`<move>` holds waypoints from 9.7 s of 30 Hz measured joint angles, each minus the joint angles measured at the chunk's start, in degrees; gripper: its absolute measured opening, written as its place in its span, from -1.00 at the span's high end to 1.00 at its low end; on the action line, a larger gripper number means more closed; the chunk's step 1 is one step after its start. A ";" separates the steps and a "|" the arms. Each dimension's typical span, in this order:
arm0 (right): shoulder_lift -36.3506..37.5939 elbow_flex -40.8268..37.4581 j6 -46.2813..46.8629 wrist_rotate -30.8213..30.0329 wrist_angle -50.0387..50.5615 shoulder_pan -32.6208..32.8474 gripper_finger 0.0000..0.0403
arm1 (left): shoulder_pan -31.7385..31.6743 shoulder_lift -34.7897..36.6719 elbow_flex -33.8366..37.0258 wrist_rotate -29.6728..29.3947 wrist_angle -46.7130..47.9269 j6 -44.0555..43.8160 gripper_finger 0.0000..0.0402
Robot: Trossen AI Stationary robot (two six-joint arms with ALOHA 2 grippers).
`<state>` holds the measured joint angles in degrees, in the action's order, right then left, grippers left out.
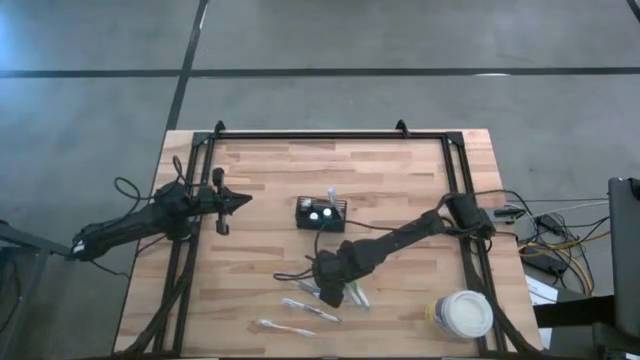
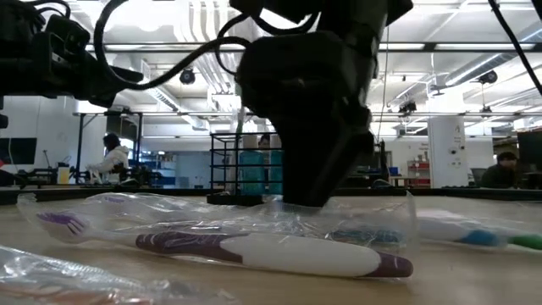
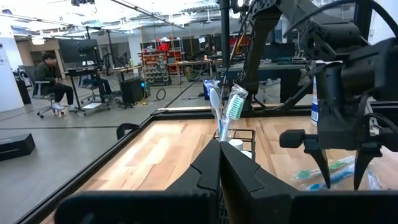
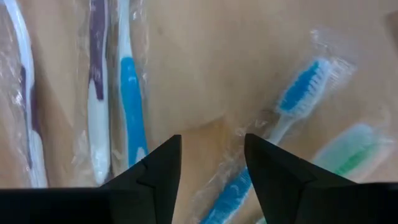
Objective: Pick & Place toothbrushing station
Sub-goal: Put the right blue toothbrush into the wire organizer, then put the green toothbrush into the wire organizer
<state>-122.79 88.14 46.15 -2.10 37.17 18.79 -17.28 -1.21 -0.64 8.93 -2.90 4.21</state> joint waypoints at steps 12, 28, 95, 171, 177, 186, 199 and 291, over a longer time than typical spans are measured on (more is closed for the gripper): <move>4.22 2.59 0.69 -9.68 6.81 1.25 0.20 | 0.00 -0.04 0.00 0.17 -0.04 0.11 0.96; 0.08 0.65 0.59 -8.40 6.93 1.33 0.23 | 0.00 -0.07 0.00 0.44 -0.04 0.08 0.95; 80.08 -71.64 -43.72 -29.49 -67.78 1.74 0.96 | 0.00 -0.11 0.02 0.17 -1.49 0.87 0.94; 26.05 -61.61 -56.58 3.16 -118.14 -25.38 0.96 | -0.02 -0.15 0.00 -2.19 -9.01 3.08 0.94; 22.81 -62.03 -56.54 0.42 -119.58 -25.32 0.96 | -0.02 -0.24 0.00 -2.21 -8.94 2.96 0.94; 15.78 -61.92 -55.67 -1.00 -126.44 -25.32 0.96 | -0.02 -0.33 0.00 -2.23 -8.98 2.62 0.94; 11.15 -61.16 -53.79 -1.11 -127.13 -25.30 0.96 | -0.02 -0.44 0.00 -2.60 -8.90 2.64 0.94; 84.10 -53.66 -45.91 -8.94 -19.10 -9.97 0.86 | 0.00 -0.72 -4.76 -7.78 1.25 6.59 0.98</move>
<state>-38.68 34.49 0.24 -11.03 18.07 8.82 -17.28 -1.93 -5.41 1.15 -1.64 10.80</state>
